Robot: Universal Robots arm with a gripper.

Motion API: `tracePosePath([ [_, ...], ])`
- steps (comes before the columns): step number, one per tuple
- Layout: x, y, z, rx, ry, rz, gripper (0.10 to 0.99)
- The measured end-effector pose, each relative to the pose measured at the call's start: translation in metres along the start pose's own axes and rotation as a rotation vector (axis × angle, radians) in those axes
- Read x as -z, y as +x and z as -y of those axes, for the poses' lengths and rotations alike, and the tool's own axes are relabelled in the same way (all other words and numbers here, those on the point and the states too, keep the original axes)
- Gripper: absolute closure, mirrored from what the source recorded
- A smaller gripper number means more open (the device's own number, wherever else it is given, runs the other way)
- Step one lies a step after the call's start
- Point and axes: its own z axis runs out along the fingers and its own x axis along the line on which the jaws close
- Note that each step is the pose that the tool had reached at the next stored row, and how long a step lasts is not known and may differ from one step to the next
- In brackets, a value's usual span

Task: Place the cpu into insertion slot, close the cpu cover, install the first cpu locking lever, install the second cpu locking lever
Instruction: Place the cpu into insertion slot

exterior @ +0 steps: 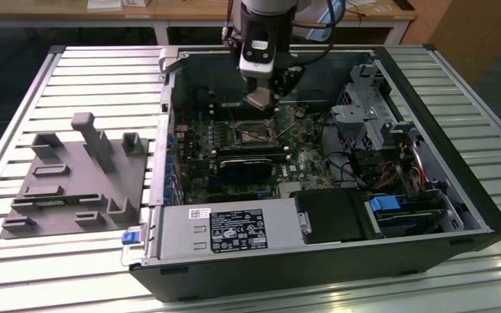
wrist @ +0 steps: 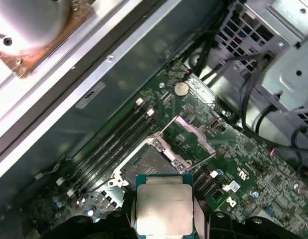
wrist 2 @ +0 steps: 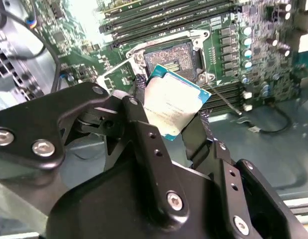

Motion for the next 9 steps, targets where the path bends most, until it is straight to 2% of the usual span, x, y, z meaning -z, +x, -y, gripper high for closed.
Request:
tracePosePath([
  [9,-0.0035,-0.0001,0.0003,-0.163,-0.002,0.0146,0.545],
])
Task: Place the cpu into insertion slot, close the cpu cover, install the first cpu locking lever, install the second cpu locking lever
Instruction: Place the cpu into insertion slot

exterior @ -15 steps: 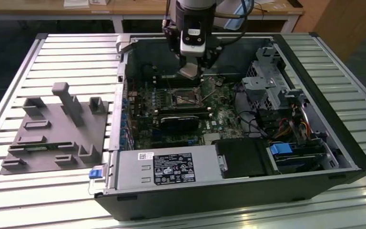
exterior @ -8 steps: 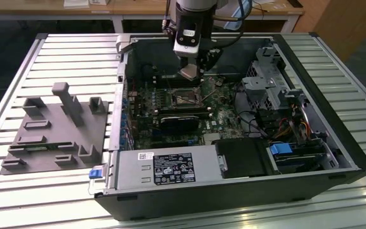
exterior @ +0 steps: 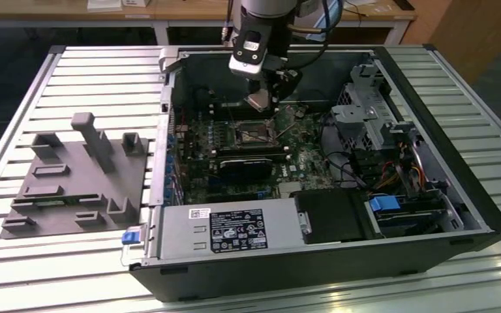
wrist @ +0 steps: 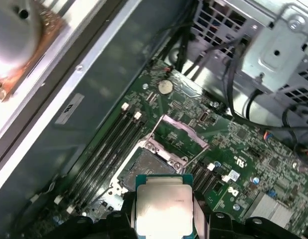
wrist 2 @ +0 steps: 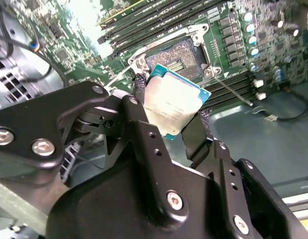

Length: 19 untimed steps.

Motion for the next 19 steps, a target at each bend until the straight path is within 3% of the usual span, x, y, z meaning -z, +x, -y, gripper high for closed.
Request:
tracePosePath([
  [19,-0.0077,-0.0001,0.0007,-0.345,-0.005,0.031,0.545],
])
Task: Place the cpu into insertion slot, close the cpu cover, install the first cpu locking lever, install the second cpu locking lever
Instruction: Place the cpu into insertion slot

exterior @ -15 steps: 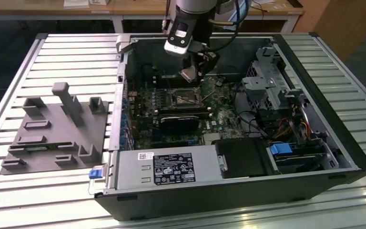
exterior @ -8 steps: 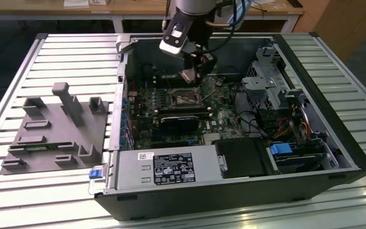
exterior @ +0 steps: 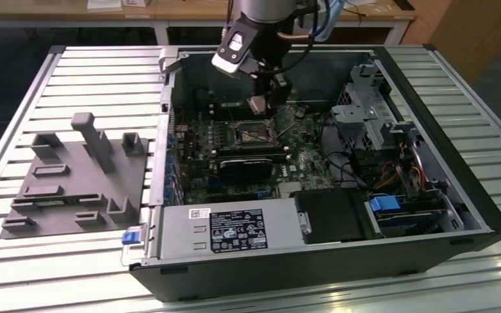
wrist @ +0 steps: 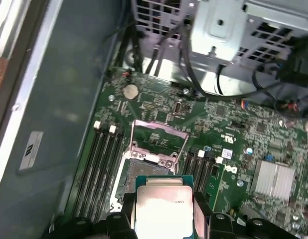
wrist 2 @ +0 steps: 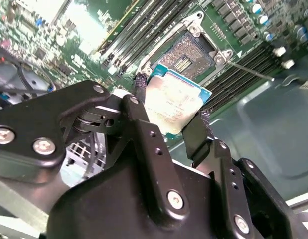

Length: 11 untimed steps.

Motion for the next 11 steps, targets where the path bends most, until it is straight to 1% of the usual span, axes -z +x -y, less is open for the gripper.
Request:
tracePosePath([
  [6,-0.0035,-0.0001,0.0003,-0.109,-0.002,0.0098,0.545],
  [9,-0.0065,-0.0001,0.0006,-0.16,-0.002,0.0144,0.545],
  [11,-0.0094,0.0001,0.0012,-0.182,-0.003,0.0164,0.545],
])
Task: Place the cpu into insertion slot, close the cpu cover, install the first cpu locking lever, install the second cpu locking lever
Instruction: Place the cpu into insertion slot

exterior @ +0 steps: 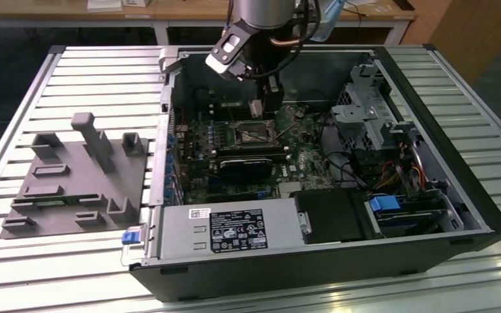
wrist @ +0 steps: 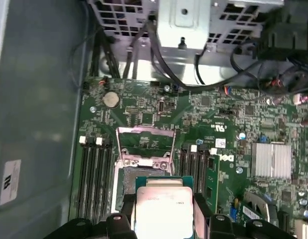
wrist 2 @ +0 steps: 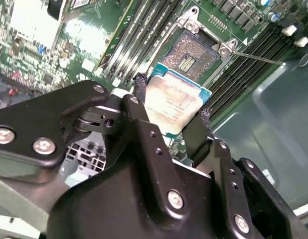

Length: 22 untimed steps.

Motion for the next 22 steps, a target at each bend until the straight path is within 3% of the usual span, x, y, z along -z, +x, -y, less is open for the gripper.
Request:
tracePosePath([
  [10,-0.0191,0.0013,0.0081,-0.015,-0.001,0.0012,0.545],
  [22,-0.0395,0.0091,0.0102,-0.015,-0.001,0.0012,0.545],
])
